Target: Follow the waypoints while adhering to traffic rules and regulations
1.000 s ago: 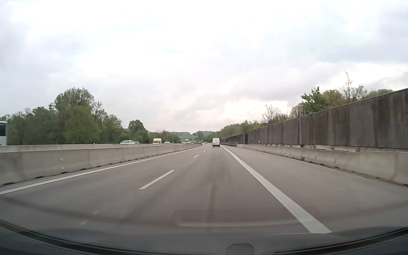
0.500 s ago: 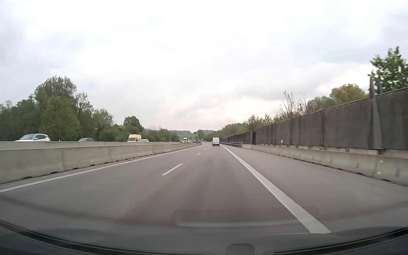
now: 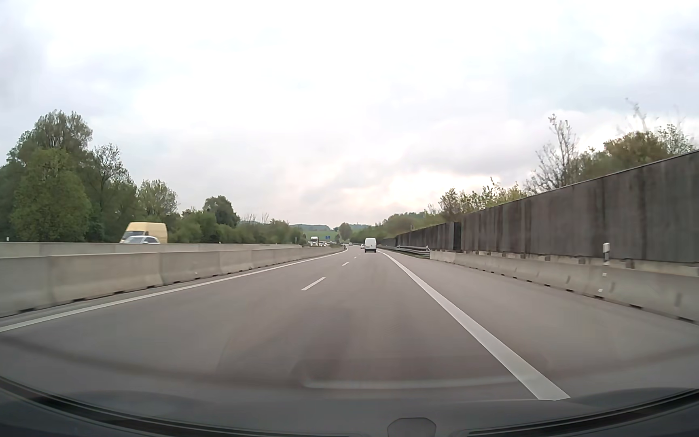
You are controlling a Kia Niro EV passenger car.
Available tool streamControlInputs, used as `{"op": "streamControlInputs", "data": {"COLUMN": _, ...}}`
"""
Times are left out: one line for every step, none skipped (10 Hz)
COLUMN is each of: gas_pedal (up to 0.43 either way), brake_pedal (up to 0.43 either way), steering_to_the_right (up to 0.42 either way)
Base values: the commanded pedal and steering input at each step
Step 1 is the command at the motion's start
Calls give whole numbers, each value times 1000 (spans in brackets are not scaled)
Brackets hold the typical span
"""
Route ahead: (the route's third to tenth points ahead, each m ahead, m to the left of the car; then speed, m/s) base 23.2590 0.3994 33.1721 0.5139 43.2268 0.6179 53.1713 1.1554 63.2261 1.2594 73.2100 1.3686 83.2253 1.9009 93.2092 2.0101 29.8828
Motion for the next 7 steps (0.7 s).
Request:
{"op": "streamControlInputs", "data": {"gas_pedal": 177, "brake_pedal": 0, "steering_to_the_right": -1}}
{"op": "streamControlInputs", "data": {"gas_pedal": 177, "brake_pedal": 0, "steering_to_the_right": -1}}
{"op": "streamControlInputs", "data": {"gas_pedal": 157, "brake_pedal": 0, "steering_to_the_right": -1}}
{"op": "streamControlInputs", "data": {"gas_pedal": 157, "brake_pedal": 0, "steering_to_the_right": -1}}
{"op": "streamControlInputs", "data": {"gas_pedal": 157, "brake_pedal": 0, "steering_to_the_right": -1}}
{"op": "streamControlInputs", "data": {"gas_pedal": 157, "brake_pedal": 0, "steering_to_the_right": 0}}
{"op": "streamControlInputs", "data": {"gas_pedal": 157, "brake_pedal": 0, "steering_to_the_right": 0}}
